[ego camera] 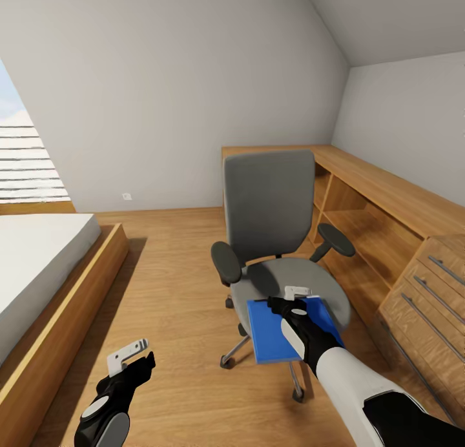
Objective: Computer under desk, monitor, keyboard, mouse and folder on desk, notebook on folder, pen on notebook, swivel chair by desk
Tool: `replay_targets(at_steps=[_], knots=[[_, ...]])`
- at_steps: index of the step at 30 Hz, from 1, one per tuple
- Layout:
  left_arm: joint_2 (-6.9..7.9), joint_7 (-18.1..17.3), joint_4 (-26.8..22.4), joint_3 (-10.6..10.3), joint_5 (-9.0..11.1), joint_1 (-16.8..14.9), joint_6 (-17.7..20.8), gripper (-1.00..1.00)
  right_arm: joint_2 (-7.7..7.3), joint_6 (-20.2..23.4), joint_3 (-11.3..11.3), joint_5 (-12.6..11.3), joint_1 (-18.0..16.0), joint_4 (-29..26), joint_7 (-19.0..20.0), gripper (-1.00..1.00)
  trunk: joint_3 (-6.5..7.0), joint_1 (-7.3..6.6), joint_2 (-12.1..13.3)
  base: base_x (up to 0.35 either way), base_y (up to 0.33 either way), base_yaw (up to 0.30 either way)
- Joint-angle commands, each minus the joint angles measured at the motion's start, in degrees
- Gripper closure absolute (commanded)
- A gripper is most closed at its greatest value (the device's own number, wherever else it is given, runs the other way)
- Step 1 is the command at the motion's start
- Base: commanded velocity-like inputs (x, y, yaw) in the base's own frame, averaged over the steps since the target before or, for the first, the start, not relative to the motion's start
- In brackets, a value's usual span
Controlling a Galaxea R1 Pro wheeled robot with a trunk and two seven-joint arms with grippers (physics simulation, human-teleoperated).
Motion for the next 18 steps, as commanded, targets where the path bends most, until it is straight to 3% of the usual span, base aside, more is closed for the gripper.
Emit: replay_targets(at_steps=[1,4,18], knots=[[0.06,0.47,-0.10,-0.13,0.33,-0.04,0.15,-1.00,-0.06,0.24,0.40,-0.77,0.02,3.76,-0.48,-1.00,-0.06,-0.01,-0.02,-0.029,0.000,0.000],[0.06,0.47,-0.15,-0.26,0.32,-0.05,0.15,-1.00,-0.06,0.21,0.40,-0.77,0.01,3.77,-0.48,-1.00,-0.06,-0.01,-0.02,-0.018,0.000,0.000],[0.06,0.47,-0.17,-0.45,0.32,-0.05,0.15,-1.00,-0.14,0.20,0.40,-0.71,0.02,3.77,-0.48,-1.00,2.45,-3.08,5.59,-0.002,0.000,0.000]])
